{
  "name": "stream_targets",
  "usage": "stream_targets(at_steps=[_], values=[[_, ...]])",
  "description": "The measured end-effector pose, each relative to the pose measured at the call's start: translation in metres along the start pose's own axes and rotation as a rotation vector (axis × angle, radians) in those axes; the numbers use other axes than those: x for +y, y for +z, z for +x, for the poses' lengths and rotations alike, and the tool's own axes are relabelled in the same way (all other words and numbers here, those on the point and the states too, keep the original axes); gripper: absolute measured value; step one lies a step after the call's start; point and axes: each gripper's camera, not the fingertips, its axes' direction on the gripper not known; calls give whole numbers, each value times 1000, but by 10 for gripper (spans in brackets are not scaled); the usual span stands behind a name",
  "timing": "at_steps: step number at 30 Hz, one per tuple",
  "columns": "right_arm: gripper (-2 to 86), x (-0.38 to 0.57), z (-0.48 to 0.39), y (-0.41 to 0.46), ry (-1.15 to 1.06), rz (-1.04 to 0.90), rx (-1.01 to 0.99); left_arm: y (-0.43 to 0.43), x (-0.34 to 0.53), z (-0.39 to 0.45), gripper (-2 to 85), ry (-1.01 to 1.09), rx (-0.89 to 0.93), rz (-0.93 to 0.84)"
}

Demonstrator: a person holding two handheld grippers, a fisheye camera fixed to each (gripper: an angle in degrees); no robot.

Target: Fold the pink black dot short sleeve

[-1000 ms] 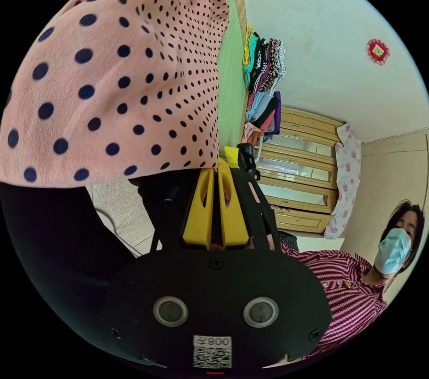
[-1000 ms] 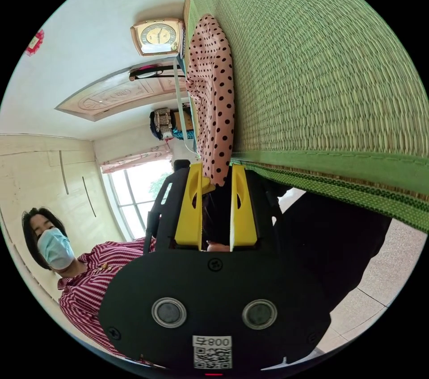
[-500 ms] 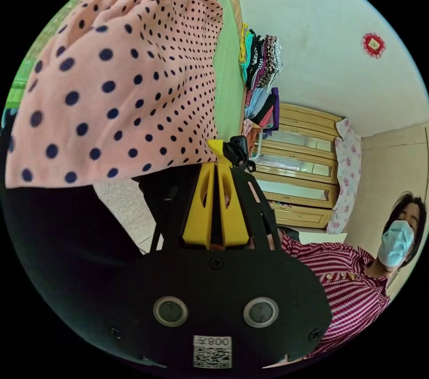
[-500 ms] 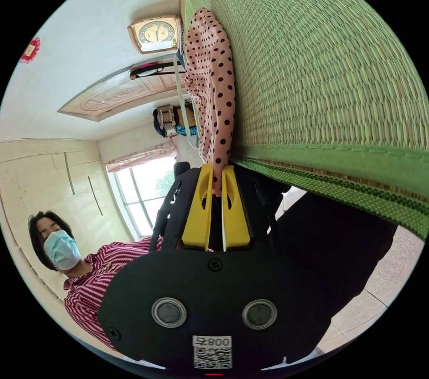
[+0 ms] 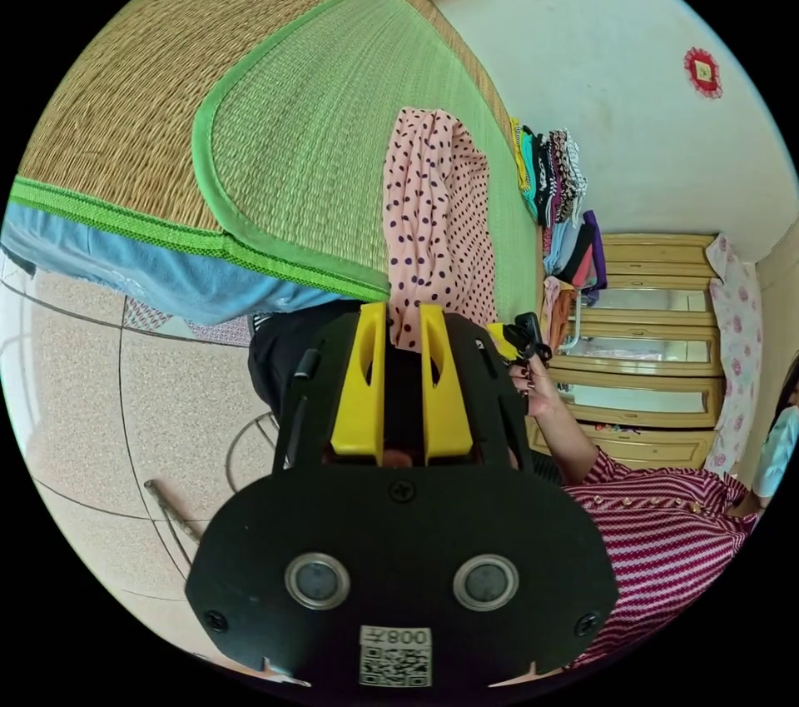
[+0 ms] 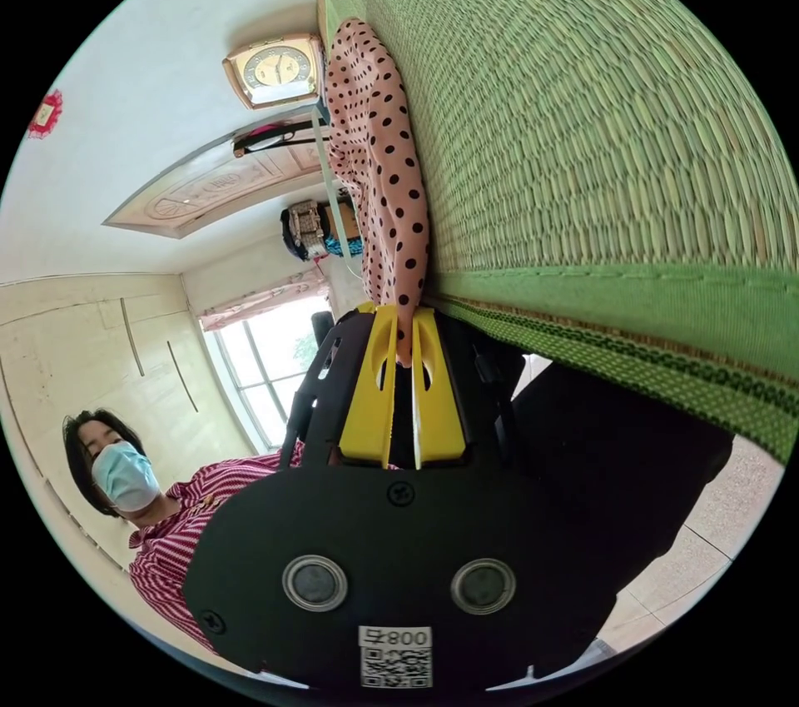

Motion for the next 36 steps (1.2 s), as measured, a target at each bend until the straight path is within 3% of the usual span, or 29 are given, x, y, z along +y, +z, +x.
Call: stream_targets(at_steps=[11, 36], values=[[24, 8, -7, -7, 9, -2, -1, -5, -12, -15, 105, -10, 194, -61], [22, 25, -15, -23, 9, 22, -25, -14, -64, 11, 109, 83, 217, -284]])
